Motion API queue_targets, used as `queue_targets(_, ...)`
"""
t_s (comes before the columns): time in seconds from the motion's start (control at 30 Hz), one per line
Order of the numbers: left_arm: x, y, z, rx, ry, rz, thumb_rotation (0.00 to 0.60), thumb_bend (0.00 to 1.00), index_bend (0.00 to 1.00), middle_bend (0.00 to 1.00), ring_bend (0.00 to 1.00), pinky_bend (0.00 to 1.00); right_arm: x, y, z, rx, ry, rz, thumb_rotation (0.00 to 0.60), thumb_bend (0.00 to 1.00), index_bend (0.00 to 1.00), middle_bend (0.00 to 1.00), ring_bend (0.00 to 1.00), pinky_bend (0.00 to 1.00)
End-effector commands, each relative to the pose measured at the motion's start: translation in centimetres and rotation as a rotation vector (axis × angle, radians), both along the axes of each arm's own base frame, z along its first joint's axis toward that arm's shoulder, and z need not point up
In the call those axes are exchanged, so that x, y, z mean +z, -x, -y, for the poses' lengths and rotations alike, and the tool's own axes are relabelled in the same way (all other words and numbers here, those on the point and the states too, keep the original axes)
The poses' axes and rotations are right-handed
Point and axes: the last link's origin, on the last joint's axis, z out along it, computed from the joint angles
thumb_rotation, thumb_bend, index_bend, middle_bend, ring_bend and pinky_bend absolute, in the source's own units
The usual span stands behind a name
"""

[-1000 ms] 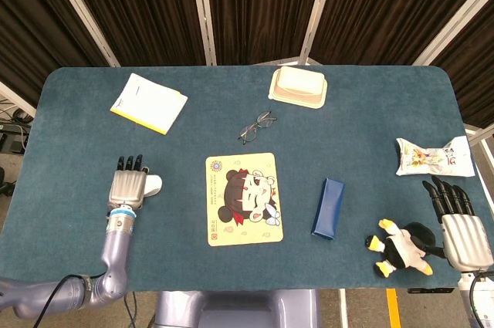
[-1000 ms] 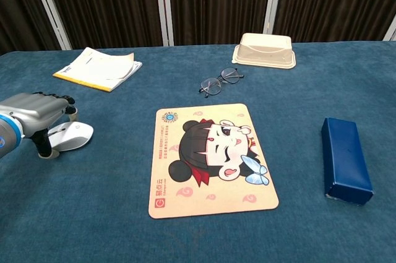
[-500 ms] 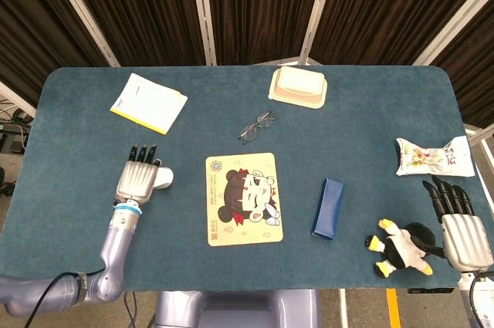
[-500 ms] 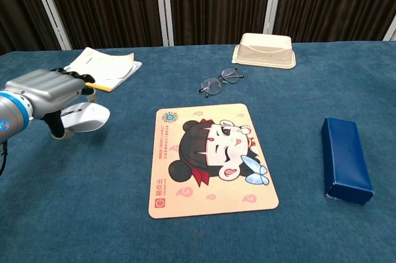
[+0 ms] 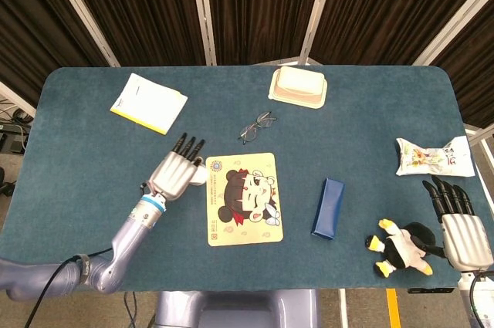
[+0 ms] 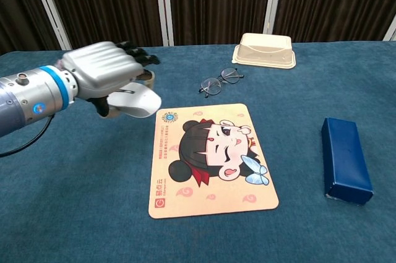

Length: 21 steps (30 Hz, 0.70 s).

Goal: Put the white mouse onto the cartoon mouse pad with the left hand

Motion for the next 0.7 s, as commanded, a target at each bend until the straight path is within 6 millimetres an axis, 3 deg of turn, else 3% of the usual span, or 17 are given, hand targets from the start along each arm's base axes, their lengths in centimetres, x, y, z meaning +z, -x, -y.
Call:
queue_targets(0.03,-1.3,-1.5,-0.3,-0.181,0.080,-0.059,0.600,0.46,0.51,0.00,0.00,0.00,0.0,0.0,0.0,0.000,0.000,0.000,0.600,0.06,0.00,0.00,0.00,0.00)
queue_targets(0.33,-4.0,-2.0,-1.0,-0.497,0.202,-0.219,0.600,0.46,0.51,0.00,0.00,0.00,0.0,0.0,0.0,-0.002,0.001,-0.001,0.600,0.06,0.00,0.00,0.00,0.00)
queue_targets(0.7,-6.2,-2.6,-1.6,-0.669,0.282,-0.229,0.600,0.46,0.51,0.00,0.00,0.00,0.0,0.0,0.2,-0.005,-0.005,0.002,0.600,0.06,0.00,0.00,0.00,0.00)
